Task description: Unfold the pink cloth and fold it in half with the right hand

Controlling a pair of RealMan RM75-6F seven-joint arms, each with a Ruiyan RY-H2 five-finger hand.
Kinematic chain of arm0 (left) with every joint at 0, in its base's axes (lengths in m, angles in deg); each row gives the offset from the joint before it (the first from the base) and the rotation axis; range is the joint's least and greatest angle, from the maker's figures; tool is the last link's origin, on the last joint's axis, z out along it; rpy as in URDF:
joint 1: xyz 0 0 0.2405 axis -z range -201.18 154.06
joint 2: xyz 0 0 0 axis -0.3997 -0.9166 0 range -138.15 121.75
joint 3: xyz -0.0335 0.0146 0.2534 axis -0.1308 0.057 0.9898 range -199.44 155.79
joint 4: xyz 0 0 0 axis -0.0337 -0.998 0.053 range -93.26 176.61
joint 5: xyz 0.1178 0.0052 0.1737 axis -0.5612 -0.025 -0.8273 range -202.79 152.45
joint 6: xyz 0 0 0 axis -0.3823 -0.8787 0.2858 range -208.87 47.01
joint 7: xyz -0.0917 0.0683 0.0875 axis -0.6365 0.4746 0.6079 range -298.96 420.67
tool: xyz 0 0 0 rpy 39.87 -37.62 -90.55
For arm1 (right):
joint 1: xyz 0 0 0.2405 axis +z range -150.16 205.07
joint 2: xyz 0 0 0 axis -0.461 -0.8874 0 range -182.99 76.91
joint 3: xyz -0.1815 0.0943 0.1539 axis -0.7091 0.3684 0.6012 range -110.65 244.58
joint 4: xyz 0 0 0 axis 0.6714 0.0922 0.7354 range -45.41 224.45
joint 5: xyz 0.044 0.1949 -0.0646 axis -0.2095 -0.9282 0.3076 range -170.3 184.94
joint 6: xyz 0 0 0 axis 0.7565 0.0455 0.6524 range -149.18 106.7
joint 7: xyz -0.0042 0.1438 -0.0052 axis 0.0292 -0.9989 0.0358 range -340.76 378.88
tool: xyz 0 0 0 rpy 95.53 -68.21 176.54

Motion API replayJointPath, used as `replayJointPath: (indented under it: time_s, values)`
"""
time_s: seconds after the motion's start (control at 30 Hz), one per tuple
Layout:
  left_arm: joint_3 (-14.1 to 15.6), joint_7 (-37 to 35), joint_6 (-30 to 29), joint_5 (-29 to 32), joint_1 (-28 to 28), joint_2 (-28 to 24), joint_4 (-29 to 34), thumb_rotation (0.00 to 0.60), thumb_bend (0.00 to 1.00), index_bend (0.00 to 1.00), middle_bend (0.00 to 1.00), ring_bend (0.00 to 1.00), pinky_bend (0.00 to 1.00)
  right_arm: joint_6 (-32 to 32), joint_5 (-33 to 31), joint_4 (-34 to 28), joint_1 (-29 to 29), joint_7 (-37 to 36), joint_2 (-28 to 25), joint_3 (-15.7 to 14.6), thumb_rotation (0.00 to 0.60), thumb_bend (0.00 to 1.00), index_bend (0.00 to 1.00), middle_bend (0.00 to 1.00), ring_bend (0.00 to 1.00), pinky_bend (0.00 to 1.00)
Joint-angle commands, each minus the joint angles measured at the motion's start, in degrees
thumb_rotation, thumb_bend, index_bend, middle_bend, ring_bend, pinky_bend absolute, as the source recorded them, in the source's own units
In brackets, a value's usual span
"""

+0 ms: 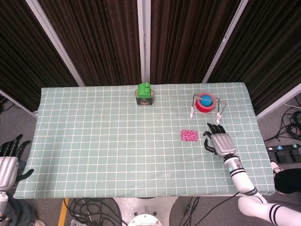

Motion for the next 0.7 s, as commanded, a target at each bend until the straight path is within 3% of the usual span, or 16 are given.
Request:
replayJointPath:
  time_s: [0.03,0.33,0.7]
  values:
    - [0.0,0.1,0.2,0.1,0.0,-0.1,0.1,0.6,0.12,0.22,0.14,0.15,0.15,-3.1,-2.6,4.6,2.4,0.0,3.3,0.3,0.0,0.64,0.28,0.01,0.0,0.0]
    - [-0.1,0.4,0.5,0.2,0.2,-0.3,0.7,0.6,0.12,0.22,0.14,0.15,0.15,-7.1,-4.0,12.4,5.7,-1.1,7.8,-0.2,0.0,0.64,0.29,0.0,0.0,0.0]
    - [-0.1,0.2,1.1,0.6,0.4,-0.4,0.8,0.6,0.12,0.22,0.14,0.15,0.15,-9.8,-3.1,17.5,8.6,-2.5,12.2,-1.0,0.0,0.64,0.28,0.01,0.0,0.0]
